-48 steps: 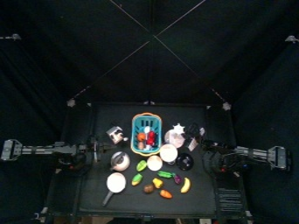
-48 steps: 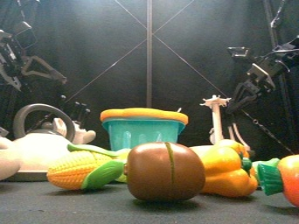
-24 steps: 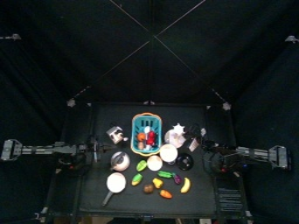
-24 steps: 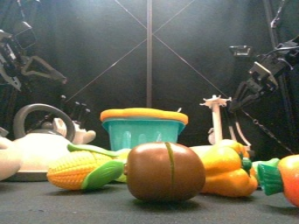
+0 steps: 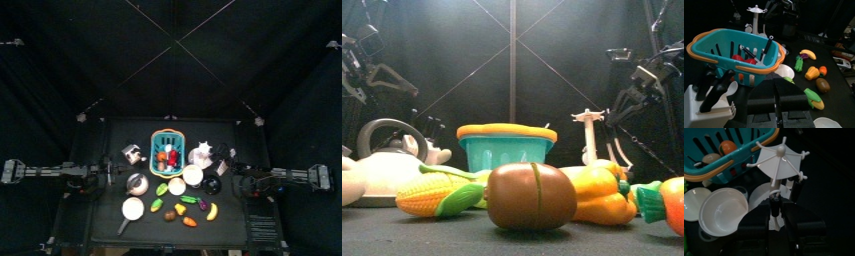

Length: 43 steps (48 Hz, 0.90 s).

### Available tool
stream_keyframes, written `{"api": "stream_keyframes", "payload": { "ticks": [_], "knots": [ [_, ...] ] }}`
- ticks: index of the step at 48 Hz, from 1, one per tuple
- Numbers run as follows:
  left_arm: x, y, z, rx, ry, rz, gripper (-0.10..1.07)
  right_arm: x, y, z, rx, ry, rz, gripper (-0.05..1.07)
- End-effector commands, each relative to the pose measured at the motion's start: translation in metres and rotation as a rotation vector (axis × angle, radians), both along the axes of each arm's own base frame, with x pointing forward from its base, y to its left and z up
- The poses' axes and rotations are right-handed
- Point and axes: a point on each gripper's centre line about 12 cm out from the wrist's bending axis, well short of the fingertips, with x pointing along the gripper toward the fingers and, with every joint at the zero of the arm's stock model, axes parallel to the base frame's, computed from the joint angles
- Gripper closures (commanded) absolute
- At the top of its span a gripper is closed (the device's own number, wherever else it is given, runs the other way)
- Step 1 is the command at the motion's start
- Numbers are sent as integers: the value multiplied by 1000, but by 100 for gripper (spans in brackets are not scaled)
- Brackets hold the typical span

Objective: Place strainer into basket

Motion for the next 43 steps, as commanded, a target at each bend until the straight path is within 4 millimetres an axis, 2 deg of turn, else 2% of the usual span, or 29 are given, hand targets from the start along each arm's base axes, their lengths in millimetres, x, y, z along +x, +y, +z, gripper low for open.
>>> {"api": "stream_keyframes", "payload": {
  "ticks": [1,14,37,43],
  "knots": [
    [3,1,6,3,-18,3,100,7,5,12,17,-38,22,50],
    [3,1,6,3,-19,3,100,18,21,29,20,-75,89,50],
    [3,1,6,5,-18,3,99,19,31,31,17,-54,114,50],
    [3,1,6,5,-19,3,99,23,34,40,9,-78,134,50]
  ]
}}
